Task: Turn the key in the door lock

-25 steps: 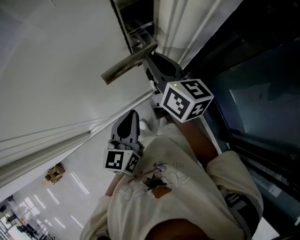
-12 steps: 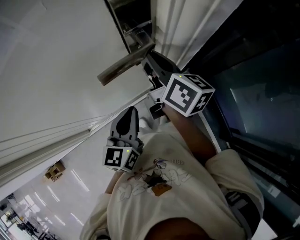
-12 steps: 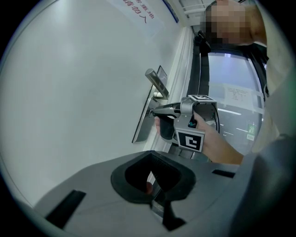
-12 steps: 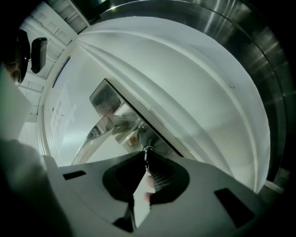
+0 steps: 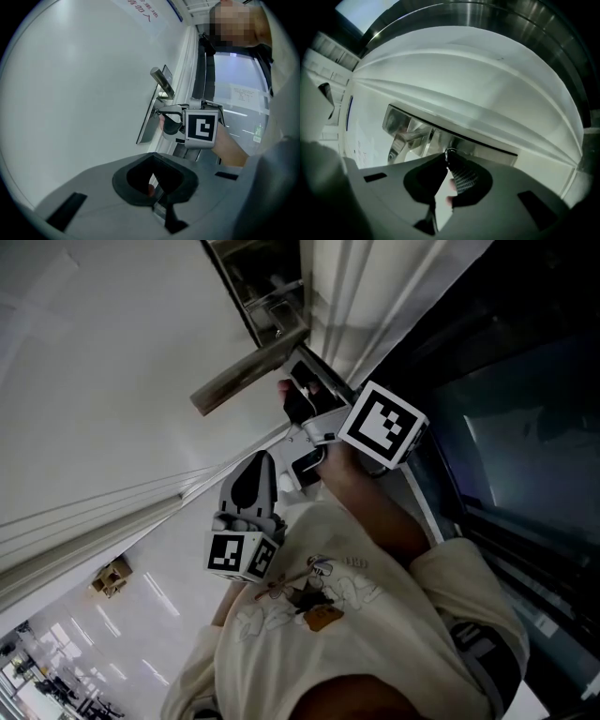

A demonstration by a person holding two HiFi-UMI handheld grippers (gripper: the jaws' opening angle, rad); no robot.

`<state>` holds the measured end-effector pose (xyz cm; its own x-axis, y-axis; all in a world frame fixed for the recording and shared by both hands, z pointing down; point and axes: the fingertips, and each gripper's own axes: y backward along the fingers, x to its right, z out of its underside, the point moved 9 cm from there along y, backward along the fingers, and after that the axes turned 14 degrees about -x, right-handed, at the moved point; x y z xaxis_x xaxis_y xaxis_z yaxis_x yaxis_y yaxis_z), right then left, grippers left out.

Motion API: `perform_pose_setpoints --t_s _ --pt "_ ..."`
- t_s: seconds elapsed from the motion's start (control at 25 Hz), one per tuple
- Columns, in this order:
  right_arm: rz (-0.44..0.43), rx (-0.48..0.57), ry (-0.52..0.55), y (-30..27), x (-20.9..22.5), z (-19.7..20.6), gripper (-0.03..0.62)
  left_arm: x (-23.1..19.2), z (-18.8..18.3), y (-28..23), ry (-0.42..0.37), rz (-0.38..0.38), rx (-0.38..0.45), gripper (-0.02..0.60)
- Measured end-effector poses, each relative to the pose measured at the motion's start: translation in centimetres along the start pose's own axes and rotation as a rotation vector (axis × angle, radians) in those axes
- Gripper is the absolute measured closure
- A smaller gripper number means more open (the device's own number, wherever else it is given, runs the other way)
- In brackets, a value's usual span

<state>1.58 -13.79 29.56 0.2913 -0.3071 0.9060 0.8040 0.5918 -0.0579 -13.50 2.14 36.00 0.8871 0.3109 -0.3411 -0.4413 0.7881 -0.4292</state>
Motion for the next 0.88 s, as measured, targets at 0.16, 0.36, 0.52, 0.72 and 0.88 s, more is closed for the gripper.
perform_pose_setpoints --t_s 0.16,0.36,0.52,0.72,0.88 --pt "-0.009 0.005 -0.162 0.3 0.5 0.3 0.562 0.0 0.1 0.1 0.001 -0.008 -0.004 0.578" --pt "-0.079 0.018 -0.338 0.2 0.7 0.7 0.551 -0.2 0.3 0.4 0.006 -0.015 -0.008 0.578" --pt "-0.122 0.026 -0.451 0.1 0.9 0.8 0.554 -0.2 0.4 0.5 0.008 -0.017 -0.009 0.578" --pt "-0.205 0.020 -0.649 -0.1 1.1 1.0 0.561 -0.2 0.5 0.7 0.010 -0.022 -0.012 0.578" --pt "-0.355 -0.012 -0.979 -0.4 1.6 1.4 0.572 -0.3 0.6 0.9 0.013 -0.032 -0.016 0.578"
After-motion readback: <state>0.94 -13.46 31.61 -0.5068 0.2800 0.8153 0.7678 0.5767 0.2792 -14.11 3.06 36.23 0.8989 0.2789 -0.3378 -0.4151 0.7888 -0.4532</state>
